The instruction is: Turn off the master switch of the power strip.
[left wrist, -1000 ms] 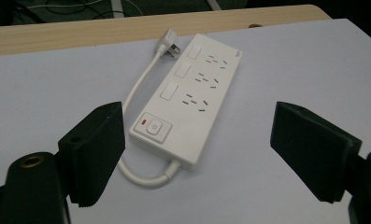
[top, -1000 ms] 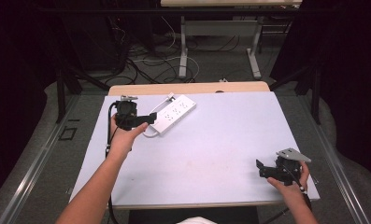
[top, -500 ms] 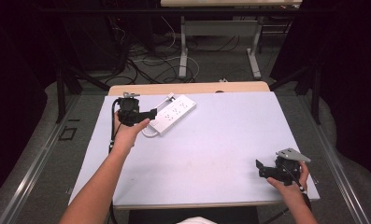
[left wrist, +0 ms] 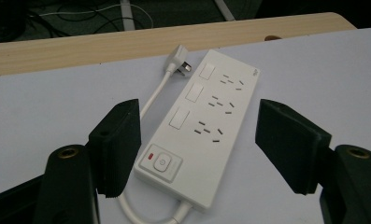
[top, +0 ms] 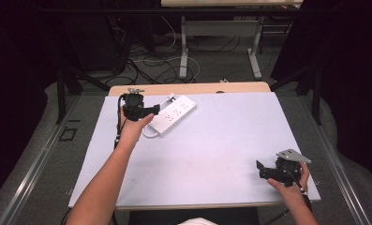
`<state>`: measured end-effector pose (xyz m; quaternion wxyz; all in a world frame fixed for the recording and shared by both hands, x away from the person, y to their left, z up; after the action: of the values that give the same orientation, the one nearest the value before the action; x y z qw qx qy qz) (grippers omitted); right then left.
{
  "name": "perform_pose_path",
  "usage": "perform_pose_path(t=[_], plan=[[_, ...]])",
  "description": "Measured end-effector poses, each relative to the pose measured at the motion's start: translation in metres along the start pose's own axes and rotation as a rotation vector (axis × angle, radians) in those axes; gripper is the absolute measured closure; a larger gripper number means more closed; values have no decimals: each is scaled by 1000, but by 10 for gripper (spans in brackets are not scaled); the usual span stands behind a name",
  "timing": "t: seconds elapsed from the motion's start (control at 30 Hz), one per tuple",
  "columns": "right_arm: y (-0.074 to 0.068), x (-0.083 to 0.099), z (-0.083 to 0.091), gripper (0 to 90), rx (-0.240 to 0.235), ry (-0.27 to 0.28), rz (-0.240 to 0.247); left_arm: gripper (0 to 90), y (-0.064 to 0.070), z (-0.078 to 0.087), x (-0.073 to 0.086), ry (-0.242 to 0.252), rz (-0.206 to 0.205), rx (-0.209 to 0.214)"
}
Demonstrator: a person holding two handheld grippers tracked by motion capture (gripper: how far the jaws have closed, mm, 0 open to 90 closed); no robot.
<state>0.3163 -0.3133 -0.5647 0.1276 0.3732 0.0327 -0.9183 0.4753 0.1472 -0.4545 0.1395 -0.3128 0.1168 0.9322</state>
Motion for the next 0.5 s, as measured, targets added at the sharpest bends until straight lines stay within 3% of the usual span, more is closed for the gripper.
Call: perform_pose_path(t=[0.17,0.23,0.27,0.3,0.5], plan=[[0,0,0,3,-2,5,0,316,-2,-8,-2,-18,-19,-18],[-1,-1,0,3,-4,6,-1,316,-3,-11,-2,-22,-5,-15],[-2,-1,-1,3,7,31,-13,316,-4,-12,-3,-24,-7,-21],[-2,-1,1,3,1,8,-3,316,-5,-14,-3,-26,2,-20],[-4,-2,-1,3,-11,5,14,327,-11,-22,-5,-29,20,-23]])
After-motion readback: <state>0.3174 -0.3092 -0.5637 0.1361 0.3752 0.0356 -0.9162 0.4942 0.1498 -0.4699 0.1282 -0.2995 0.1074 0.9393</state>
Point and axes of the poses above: each handheld gripper's, and its own axes: z roughly backward along the jaws, x roughly out of its underside, y roughly to its right, the point moved 2 cm from there along -z, roughly forward along the jaws, and after that the axes turned 13 degrees about -y, right-handed, at the moved point
